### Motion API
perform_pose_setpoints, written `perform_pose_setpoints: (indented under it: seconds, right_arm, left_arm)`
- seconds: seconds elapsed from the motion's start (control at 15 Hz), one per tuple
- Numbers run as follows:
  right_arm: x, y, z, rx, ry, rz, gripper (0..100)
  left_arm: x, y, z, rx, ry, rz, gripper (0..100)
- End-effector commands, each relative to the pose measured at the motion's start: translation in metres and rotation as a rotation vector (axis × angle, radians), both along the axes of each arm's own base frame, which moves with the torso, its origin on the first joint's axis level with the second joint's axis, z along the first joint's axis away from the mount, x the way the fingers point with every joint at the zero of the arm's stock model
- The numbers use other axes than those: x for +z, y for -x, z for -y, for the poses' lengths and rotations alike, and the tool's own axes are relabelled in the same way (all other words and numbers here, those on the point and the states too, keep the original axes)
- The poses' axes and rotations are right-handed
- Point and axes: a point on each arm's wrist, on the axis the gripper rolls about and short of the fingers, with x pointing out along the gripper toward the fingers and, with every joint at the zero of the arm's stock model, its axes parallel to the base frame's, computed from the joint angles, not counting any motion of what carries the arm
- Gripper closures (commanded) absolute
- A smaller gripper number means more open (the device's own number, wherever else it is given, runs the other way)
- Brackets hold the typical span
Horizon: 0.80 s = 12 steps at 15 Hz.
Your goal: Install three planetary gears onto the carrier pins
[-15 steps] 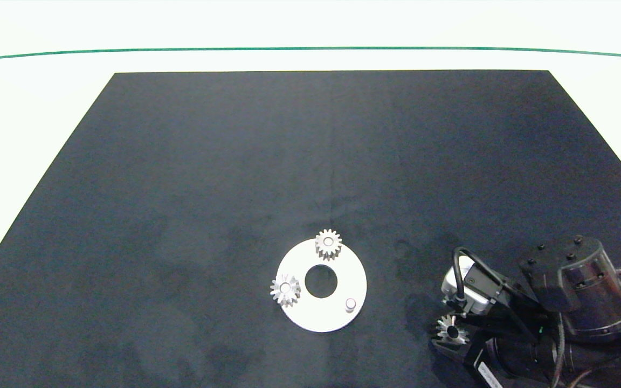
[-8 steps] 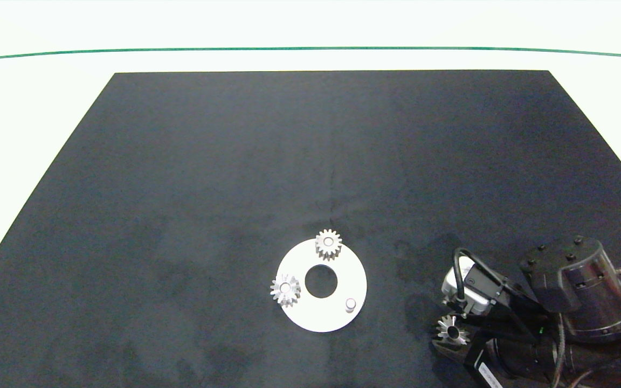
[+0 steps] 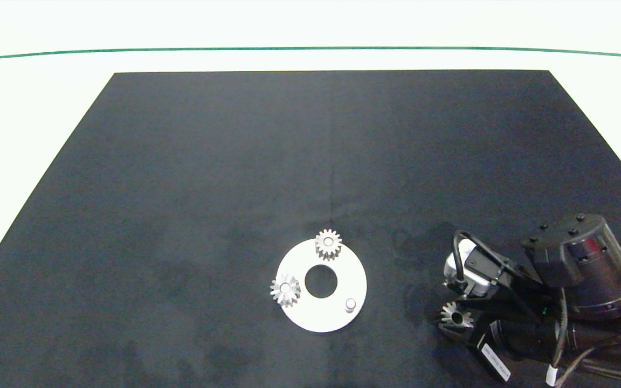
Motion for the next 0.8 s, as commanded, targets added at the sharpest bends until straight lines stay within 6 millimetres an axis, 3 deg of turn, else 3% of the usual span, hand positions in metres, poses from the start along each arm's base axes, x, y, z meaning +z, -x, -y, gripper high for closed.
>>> perform_pose_setpoints:
  seconds: [0.07,0.33,0.67,0.73,0.8]
  right_arm:
    - [0.026,0.0,-0.013,0.045,-0.016,0.032,93]
    - [0.013,0.003,-0.012,0.05,0.014,-0.007,93]
    - [0.017,0.006,-0.009,0.041,0.011,0.015,93]
    - [0.018,0.005,-0.009,0.04,0.006,0.016,0]
    - [0.018,0.006,-0.009,0.043,0.006,0.018,0]
  left_arm:
    - [0.0,0.0,0.0,0.001,-0.002,-0.005,0]
    - [0.0,0.0,0.0,0.0,-0.002,-0.005,0]
    - [-0.001,0.0,0.0,-0.003,-0.002,-0.007,0]
    - [-0.001,0.0,0.0,-0.003,-0.002,-0.007,0]
    - [-0.001,0.0,0.0,-0.003,-0.002,-0.007,0]
